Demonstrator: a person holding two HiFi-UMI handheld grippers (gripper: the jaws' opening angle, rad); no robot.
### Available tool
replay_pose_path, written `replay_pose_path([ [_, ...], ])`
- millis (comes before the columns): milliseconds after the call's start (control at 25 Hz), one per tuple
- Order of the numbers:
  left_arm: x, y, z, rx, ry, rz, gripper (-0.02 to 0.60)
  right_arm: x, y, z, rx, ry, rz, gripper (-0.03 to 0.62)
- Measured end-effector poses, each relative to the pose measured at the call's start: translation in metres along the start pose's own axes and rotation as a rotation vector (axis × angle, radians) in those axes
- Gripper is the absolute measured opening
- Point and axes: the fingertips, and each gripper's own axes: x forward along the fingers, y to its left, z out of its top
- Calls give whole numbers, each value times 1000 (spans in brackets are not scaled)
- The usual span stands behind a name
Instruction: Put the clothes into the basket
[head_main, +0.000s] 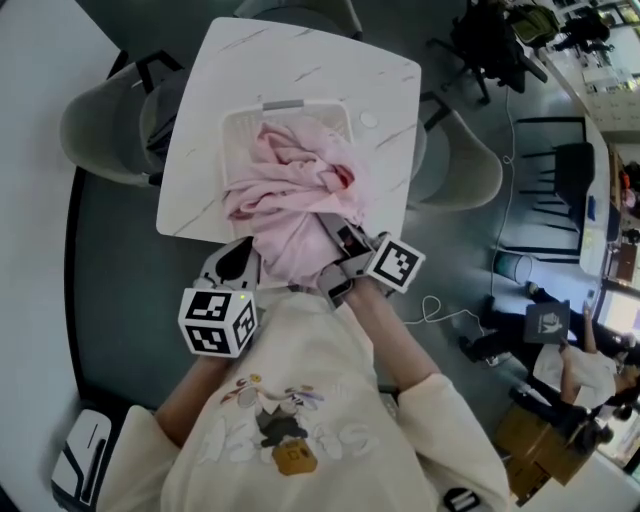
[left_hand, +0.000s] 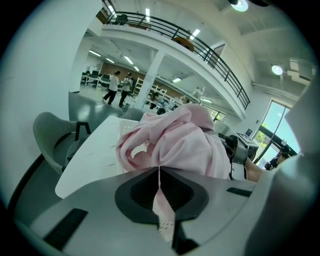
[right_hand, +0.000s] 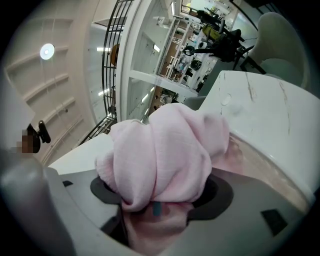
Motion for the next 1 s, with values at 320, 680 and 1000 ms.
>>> replay_pose_path([
  [320,11,9,-7,9,15,34,16,12,-9,-1,-21,29,-23,336],
  [680,31,20,-18,23,57,61,16,23,-31,-6,-69,66,-120,336],
  [1000,35,20,-17,41,67,66,16,28,-48,-7,-125,102,-189,336],
])
